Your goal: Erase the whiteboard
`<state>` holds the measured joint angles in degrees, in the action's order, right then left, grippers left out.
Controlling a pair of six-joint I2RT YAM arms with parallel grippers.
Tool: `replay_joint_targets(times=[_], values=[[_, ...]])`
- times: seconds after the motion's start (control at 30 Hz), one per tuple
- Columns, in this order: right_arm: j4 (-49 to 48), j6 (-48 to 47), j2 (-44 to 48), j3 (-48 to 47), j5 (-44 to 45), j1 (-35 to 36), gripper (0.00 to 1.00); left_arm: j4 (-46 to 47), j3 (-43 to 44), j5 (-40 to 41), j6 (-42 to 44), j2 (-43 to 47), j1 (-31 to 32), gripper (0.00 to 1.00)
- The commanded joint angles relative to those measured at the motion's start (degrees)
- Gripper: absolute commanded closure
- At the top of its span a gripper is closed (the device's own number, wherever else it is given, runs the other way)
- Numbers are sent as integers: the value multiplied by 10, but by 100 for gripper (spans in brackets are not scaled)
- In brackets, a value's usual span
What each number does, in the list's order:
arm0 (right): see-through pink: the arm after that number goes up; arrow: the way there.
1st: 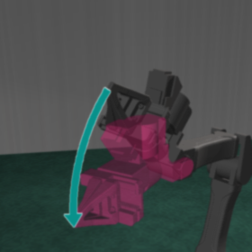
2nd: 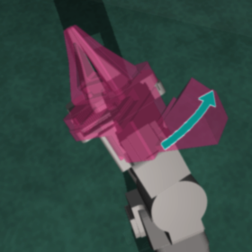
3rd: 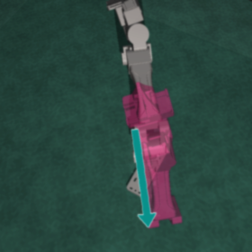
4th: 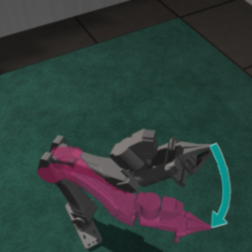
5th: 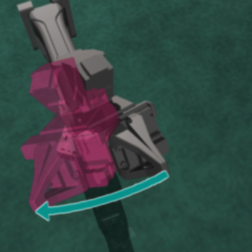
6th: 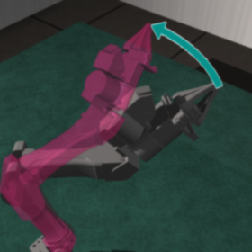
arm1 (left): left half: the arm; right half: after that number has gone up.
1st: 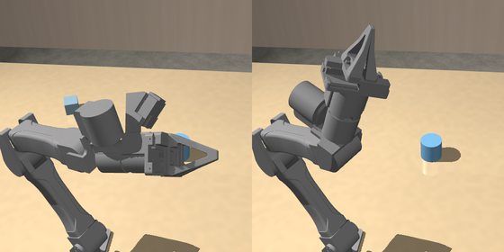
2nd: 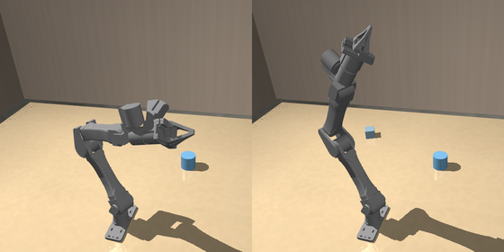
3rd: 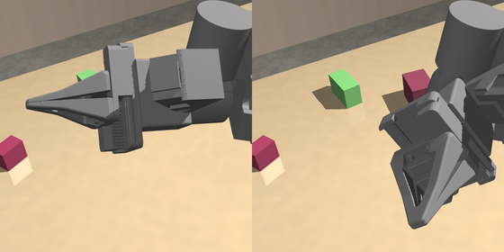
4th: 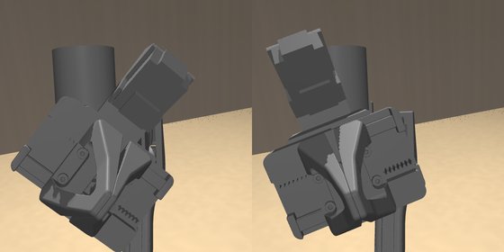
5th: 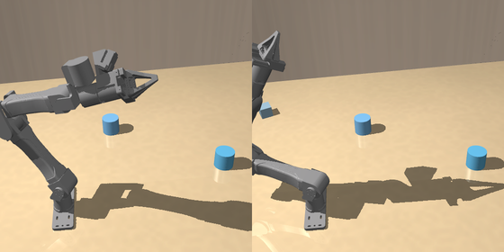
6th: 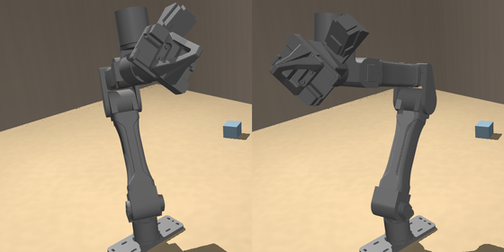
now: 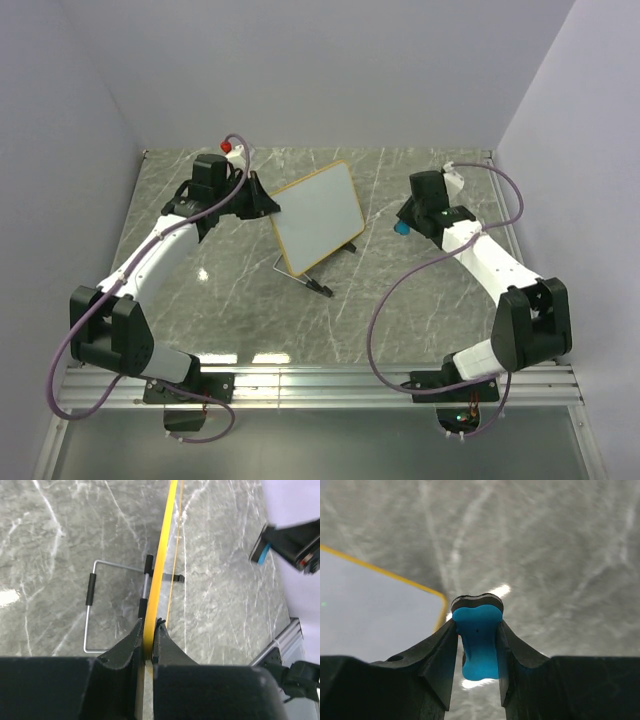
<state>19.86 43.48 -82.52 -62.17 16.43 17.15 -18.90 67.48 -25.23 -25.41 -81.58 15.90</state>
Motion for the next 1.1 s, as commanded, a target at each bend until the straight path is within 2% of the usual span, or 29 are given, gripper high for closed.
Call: replay_joint_targets(times=[0.0,0.2,0.37,0.43,0.47,0.5,0.53,0.6,0.73,1.07], values=[[40,-20,1,20,32,-11,100,-3,-4,108,25,2,-5,100],[24,0,-33,62,-2,-47,100,17,-26,107,12,5,-5,100],[13,-26,-94,55,-44,-48,100,25,-49,101,4,5,-5,100],[7,-37,-107,56,-56,-48,89,32,-61,109,-1,8,-3,100],[6,-38,-116,59,-58,-49,69,32,-65,114,-2,10,-3,100],[6,-37,-119,60,-59,-49,56,31,-71,122,-3,14,-1,100],[7,-36,-120,62,-63,-50,36,32,-75,127,-2,18,0,100],[4,-37,-121,67,-69,-52,36,34,-87,138,-5,30,2,100],[11,-31,-116,58,-76,-52,22,33,-102,152,-16,52,7,100],[51,-23,-81,25,-100,-52,21,20,-147,251,-65,127,61,100]])
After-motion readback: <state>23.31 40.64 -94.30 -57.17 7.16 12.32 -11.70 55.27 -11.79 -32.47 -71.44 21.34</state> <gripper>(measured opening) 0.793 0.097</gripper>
